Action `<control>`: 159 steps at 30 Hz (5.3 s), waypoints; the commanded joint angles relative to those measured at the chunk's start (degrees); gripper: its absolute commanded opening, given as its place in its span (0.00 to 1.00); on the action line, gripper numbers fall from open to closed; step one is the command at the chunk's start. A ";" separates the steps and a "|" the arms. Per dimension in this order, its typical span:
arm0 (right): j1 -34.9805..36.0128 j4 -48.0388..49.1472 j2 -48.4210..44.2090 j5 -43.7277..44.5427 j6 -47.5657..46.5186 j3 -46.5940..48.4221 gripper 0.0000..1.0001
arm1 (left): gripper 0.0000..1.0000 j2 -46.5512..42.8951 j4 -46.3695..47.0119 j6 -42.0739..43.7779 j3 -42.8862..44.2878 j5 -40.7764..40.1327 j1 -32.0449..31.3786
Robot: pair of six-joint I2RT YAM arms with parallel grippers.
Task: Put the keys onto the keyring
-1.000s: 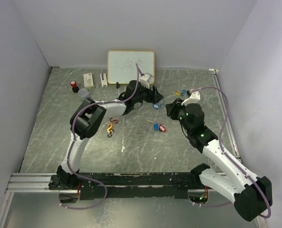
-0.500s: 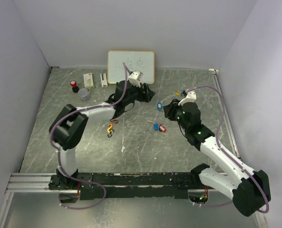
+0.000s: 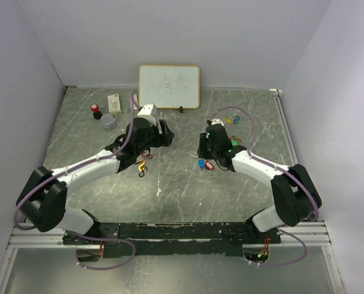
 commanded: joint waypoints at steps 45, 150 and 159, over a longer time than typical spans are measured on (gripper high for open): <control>-0.22 -6.65 10.45 6.52 1.51 3.19 0.12 | 0.80 -10.73 -10.57 -2.31 -11.38 -7.15 -0.14; 6.25 -3.37 -6.76 7.14 -3.96 2.29 0.00 | 0.64 4.21 -19.24 -3.16 -12.24 -21.43 -7.05; 6.33 -3.55 -7.02 7.23 -4.01 2.38 0.00 | 0.41 4.29 -19.21 -2.93 -12.21 -21.34 -7.10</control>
